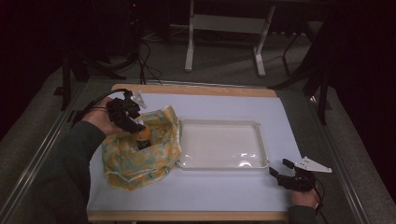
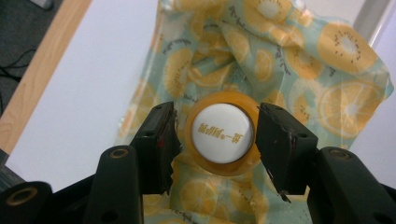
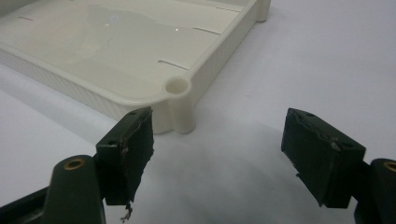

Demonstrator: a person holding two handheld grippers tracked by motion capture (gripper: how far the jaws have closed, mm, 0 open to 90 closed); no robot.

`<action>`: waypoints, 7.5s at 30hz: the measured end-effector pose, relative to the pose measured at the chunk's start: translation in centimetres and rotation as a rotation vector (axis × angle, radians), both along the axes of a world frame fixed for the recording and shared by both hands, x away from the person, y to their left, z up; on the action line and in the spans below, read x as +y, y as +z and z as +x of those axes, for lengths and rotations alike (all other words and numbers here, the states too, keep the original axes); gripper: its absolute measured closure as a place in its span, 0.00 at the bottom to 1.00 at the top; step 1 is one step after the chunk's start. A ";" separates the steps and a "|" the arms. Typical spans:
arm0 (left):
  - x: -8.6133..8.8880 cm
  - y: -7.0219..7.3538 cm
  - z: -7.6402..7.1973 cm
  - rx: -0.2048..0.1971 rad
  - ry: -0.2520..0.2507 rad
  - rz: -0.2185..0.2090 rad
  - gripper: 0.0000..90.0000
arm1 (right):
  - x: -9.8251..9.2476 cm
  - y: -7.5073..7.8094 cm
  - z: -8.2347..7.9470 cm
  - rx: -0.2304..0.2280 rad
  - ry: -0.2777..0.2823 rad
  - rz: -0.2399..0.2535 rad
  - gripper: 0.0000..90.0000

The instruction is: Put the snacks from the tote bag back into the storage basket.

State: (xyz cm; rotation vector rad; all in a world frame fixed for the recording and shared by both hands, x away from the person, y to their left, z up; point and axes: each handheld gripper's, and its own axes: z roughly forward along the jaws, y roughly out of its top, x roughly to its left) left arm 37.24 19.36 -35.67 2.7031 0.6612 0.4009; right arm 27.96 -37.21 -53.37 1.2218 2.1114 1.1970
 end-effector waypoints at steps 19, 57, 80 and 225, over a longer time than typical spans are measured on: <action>-0.1 -0.9 0.8 0.078 -0.006 0.040 0.57 | 0.0 0.0 0.0 0.000 0.000 0.001 0.27; -1.3 -0.4 1.5 0.156 0.005 0.104 0.65 | 0.0 0.0 0.0 0.002 0.001 0.001 0.27; -3.4 0.2 1.3 0.137 -0.020 0.229 0.66 | 0.0 0.0 0.0 0.003 0.001 0.001 0.27; -14.7 9.9 -1.0 0.136 -0.240 0.167 0.66 | 0.0 0.0 0.0 0.002 0.009 0.000 0.27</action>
